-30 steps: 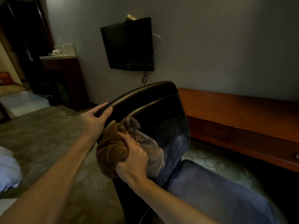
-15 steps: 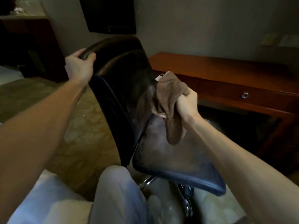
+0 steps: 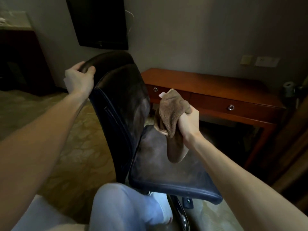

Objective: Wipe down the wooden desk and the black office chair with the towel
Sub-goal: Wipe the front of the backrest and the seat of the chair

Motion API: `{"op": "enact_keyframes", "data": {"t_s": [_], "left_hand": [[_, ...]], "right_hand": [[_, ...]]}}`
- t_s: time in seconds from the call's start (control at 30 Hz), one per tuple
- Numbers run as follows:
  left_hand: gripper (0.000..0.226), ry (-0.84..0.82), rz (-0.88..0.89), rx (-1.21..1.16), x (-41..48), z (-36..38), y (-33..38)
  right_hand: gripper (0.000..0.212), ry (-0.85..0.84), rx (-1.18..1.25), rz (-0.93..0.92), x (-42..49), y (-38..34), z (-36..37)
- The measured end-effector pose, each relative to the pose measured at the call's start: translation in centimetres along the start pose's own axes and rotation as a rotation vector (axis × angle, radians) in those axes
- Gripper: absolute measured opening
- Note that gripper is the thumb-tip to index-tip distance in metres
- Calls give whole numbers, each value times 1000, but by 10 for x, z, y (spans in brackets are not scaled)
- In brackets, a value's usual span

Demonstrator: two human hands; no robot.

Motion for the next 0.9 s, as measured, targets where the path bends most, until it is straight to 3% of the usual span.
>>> {"op": "enact_keyframes", "data": {"t_s": [0.13, 0.43, 0.63, 0.9], "left_hand": [[54, 9, 23, -3, 12, 1, -5], [49, -35, 18, -83, 54, 20, -15], [46, -80, 72, -52, 76, 25, -16], [35, -222, 67, -174, 75, 36, -14]], "right_hand": [[11, -32, 11, 4, 2, 7, 28], [31, -63, -20, -20, 31, 43, 67], [11, 59, -62, -39, 61, 65, 75], [13, 101, -125, -86, 66, 79, 57]]}}
Point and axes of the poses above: each hand's wrist, its own x-axis towards the middle knuckle, its own z-axis out of the palm, y = z × x, the point moved 7 cm from there along x, towards the middle knuckle, and after that the axes turned 14 degrees about -z, right-handed, at the moved point
